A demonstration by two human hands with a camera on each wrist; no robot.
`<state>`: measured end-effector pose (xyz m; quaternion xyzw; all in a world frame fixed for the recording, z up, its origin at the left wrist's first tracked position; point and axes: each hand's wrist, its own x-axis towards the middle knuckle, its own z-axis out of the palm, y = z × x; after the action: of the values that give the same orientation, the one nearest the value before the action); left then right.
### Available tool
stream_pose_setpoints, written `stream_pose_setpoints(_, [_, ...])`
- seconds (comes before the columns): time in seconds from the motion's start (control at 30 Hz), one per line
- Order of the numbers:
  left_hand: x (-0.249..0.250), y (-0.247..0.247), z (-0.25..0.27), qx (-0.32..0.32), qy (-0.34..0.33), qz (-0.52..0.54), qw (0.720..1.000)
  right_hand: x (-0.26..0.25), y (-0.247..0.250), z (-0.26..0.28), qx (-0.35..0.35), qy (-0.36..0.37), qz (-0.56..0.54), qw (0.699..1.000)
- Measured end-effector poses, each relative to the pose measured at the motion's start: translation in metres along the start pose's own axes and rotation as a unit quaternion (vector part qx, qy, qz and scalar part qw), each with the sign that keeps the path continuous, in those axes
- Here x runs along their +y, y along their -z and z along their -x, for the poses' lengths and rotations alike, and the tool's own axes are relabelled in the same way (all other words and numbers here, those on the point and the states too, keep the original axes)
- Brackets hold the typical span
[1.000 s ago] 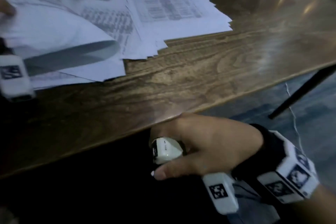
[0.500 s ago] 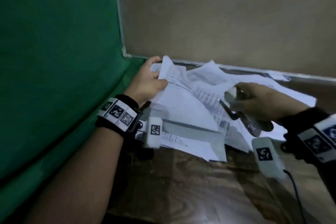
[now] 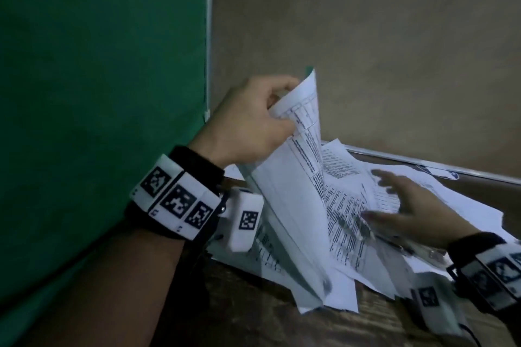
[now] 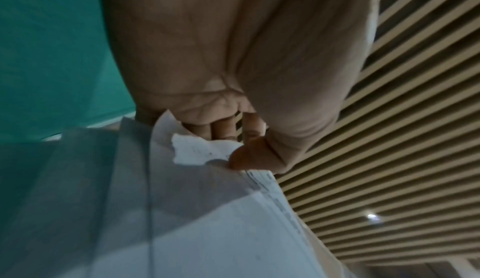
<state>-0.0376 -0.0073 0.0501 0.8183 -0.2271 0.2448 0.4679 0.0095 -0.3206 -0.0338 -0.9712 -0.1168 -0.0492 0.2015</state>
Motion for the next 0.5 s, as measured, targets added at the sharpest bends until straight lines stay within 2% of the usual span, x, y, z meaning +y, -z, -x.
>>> stream_pose_setpoints(0.03, [0.015,0.007,-0.005,-0.012,-0.027,-0.010,1.000,-0.007,0.000,0.005,0.041,0.029,-0.132,0.990])
stream_pose_setpoints(0.1, [0.048,0.020,-0.013,-0.040,-0.081,-0.039,0.995,-0.023,-0.001,0.012,0.091,0.087,-0.358,0.925])
stream_pose_setpoints(0.17, [0.078,0.027,-0.018,-0.067,-0.140,-0.072,0.985,-0.037,-0.001,0.014,0.083,0.140,-0.492,0.856])
stream_pose_setpoints(0.23, [0.098,0.028,-0.020,-0.065,-0.189,-0.095,0.975,-0.054,0.001,0.017,0.050,0.194,-0.552,0.810])
stream_pose_setpoints(0.3, [0.103,0.028,-0.026,-0.033,-0.201,-0.125,0.971,-0.066,0.004,0.019,0.061,0.211,-0.564,0.796])
stream_pose_setpoints(0.37, [0.093,0.027,-0.033,0.021,-0.184,-0.173,0.967,-0.070,0.008,0.019,0.089,0.206,-0.542,0.810])
stream_pose_setpoints(0.5, [0.045,0.016,-0.047,0.094,-0.091,-0.221,0.966,-0.064,0.014,0.012,0.122,0.177,-0.518,0.828])
